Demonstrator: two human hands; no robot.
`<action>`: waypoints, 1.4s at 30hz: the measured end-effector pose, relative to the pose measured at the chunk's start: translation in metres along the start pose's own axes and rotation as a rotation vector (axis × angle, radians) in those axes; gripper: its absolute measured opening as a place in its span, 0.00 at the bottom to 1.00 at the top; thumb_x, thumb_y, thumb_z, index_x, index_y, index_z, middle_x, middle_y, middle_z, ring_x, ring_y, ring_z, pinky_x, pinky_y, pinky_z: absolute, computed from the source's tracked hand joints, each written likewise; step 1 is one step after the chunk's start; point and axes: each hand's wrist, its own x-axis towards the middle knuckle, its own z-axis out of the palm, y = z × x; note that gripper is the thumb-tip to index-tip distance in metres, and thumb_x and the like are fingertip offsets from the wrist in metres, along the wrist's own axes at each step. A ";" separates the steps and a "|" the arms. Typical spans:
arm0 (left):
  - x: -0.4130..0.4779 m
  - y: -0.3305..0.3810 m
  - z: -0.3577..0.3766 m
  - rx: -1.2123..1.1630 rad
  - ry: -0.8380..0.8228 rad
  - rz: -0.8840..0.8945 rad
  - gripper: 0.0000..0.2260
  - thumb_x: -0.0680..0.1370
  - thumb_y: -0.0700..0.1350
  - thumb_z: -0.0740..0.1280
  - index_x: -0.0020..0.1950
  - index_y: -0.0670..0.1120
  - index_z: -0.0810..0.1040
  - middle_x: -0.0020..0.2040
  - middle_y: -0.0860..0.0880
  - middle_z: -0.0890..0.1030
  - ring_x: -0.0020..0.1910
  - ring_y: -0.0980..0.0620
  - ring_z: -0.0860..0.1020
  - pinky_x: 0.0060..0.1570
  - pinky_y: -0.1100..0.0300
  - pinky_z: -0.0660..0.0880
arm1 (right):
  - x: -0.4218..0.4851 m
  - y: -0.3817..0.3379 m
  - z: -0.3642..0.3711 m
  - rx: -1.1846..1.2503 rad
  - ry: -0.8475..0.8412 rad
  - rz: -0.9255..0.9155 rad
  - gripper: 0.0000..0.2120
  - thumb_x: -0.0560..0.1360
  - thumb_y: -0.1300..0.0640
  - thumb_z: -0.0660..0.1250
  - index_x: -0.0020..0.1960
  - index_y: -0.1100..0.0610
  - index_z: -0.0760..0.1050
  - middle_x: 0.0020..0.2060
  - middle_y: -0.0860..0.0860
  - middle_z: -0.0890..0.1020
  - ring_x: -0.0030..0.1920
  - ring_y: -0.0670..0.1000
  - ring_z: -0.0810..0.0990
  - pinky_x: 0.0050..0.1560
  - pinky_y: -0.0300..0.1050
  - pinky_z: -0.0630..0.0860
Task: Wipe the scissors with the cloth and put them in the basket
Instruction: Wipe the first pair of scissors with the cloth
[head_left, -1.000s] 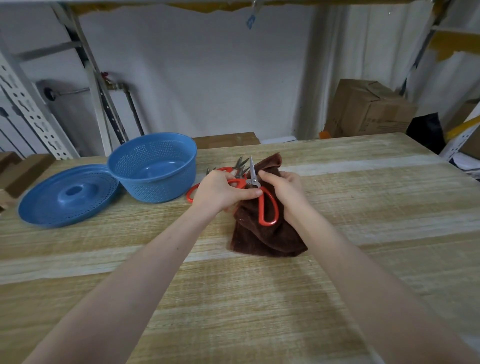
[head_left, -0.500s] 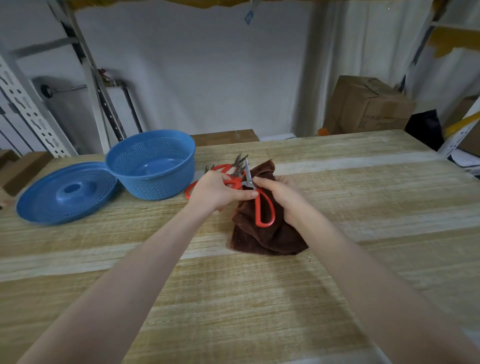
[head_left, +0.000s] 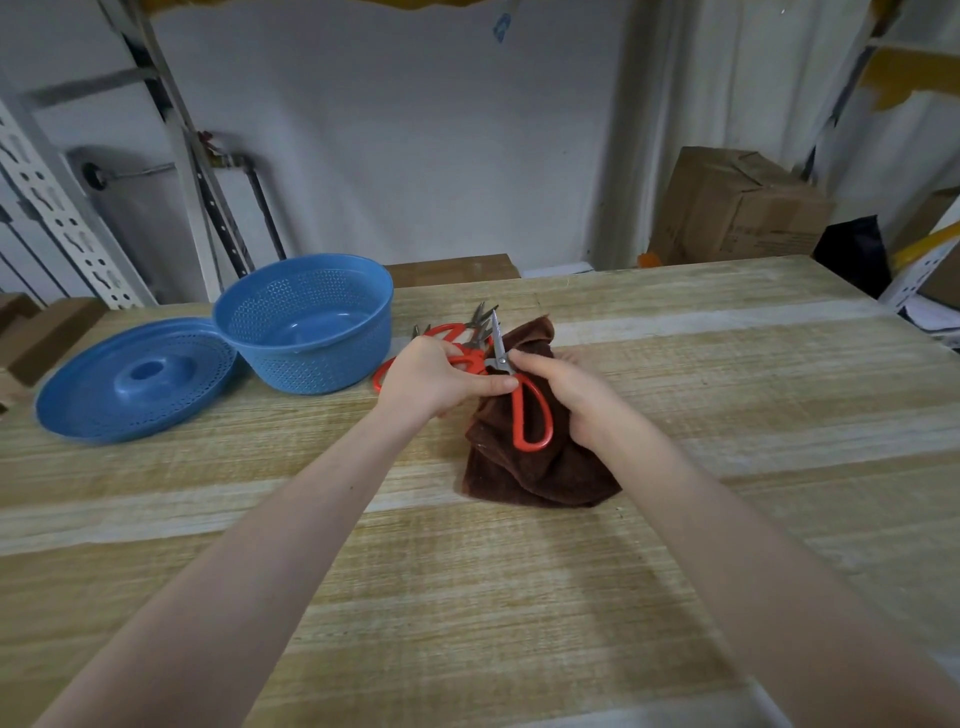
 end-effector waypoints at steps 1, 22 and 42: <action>0.000 0.000 0.001 0.011 -0.005 0.002 0.23 0.60 0.61 0.79 0.35 0.44 0.75 0.24 0.53 0.70 0.22 0.55 0.68 0.30 0.59 0.69 | -0.001 0.000 0.000 -0.018 0.001 0.002 0.06 0.73 0.56 0.73 0.45 0.58 0.81 0.35 0.53 0.85 0.36 0.51 0.84 0.37 0.41 0.80; -0.010 -0.001 0.005 0.017 -0.033 0.008 0.24 0.62 0.62 0.78 0.42 0.44 0.78 0.29 0.52 0.74 0.24 0.57 0.70 0.29 0.62 0.70 | 0.003 0.004 -0.004 -0.032 0.057 0.027 0.12 0.69 0.55 0.76 0.49 0.61 0.82 0.40 0.56 0.86 0.41 0.56 0.85 0.45 0.48 0.81; -0.016 -0.003 -0.001 0.071 -0.052 0.032 0.29 0.64 0.65 0.75 0.55 0.45 0.77 0.47 0.51 0.79 0.43 0.52 0.80 0.46 0.57 0.78 | 0.013 0.008 -0.014 0.154 0.195 0.032 0.10 0.72 0.59 0.73 0.51 0.62 0.81 0.44 0.58 0.86 0.43 0.56 0.86 0.49 0.50 0.81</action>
